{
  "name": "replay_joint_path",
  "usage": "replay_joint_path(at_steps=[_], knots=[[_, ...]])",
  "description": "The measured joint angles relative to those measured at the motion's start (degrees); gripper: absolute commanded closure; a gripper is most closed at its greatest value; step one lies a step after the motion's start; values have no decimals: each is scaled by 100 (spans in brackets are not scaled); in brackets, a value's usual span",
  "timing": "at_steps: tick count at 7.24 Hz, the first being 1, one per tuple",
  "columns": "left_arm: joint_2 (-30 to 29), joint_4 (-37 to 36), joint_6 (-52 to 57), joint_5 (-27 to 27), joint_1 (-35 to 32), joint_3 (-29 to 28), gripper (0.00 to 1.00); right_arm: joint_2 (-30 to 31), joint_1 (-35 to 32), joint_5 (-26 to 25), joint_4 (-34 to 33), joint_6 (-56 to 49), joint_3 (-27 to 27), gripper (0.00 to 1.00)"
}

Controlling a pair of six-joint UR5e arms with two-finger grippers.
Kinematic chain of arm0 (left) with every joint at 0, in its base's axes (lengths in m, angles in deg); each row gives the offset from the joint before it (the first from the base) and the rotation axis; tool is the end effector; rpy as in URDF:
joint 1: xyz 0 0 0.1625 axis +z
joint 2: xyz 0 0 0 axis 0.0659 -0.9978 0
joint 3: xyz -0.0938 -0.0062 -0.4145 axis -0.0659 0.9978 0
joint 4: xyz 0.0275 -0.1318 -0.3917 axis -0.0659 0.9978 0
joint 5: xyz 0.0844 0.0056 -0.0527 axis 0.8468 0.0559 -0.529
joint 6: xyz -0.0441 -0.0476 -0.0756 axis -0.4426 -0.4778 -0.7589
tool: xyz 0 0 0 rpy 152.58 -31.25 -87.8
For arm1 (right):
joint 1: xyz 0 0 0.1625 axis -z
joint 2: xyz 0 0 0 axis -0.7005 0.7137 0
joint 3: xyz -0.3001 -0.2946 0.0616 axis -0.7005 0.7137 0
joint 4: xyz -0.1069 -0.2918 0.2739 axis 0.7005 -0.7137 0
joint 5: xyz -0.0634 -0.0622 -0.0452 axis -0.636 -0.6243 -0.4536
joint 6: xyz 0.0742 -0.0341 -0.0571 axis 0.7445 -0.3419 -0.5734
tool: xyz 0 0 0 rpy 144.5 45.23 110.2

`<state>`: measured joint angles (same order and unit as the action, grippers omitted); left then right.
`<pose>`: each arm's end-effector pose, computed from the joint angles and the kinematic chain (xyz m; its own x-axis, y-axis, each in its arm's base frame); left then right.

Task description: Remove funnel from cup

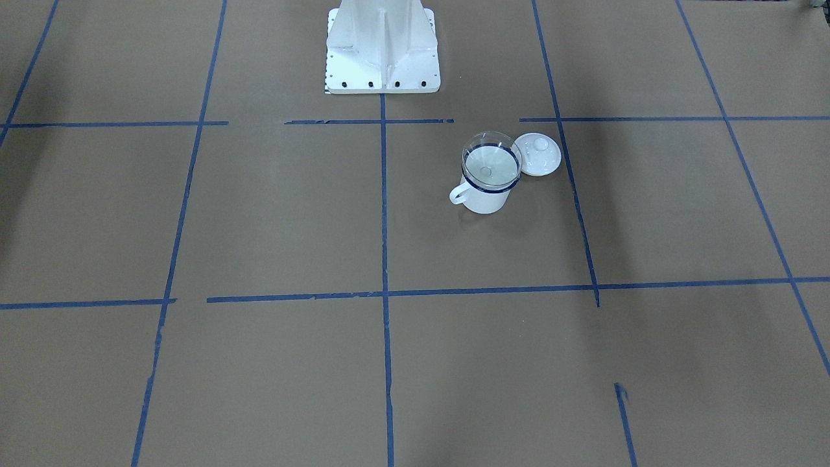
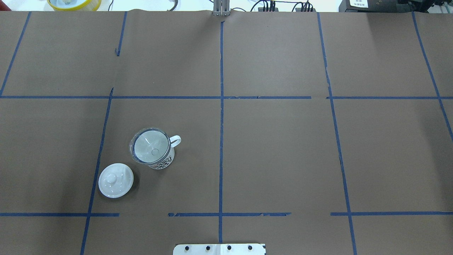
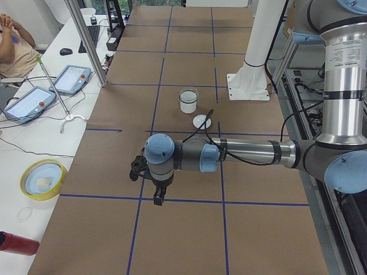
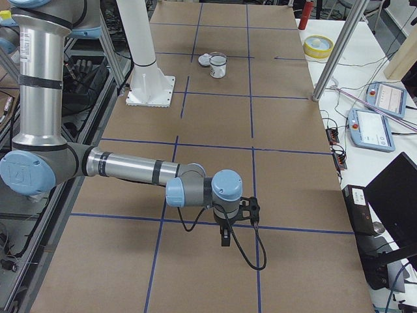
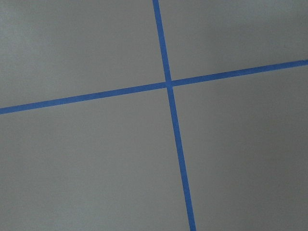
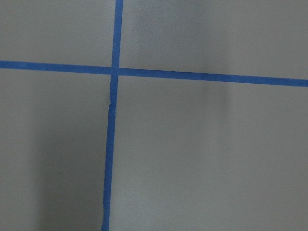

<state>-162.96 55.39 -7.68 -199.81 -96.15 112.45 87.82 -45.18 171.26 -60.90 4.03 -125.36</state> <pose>-0.0803 -0.4600 0.6320 0.6879 0.1696 -0.7057 -0.0724 0.9835 0.1658 0.0649 -0.4485 0.6997 0.7520 -0.0399 0.6580 0.0015 0.9983 0.0589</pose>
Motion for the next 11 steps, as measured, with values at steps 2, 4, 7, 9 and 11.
replay_joint_path(at_steps=[2, 4, 7, 9, 11], knots=[[-9, 6, 3, -4, 0, 71, 0, 0, 0, 0, 0, 0, 0, 0], [-15, 12, 9, 4, 3, 111, 0, 0, 0, 0, 0, 0, 0, 0], [-284, 498, -21, 2, 23, 82, 0, 0, 0, 0, 0, 0, 0, 0], [-781, 1252, -57, 145, 26, -102, 0, 0, 0, 0, 0, 0, -1, 0], [-880, 1791, -623, -28, 25, -169, 0, 0, 0, 0, 0, 0, -2, 0]])
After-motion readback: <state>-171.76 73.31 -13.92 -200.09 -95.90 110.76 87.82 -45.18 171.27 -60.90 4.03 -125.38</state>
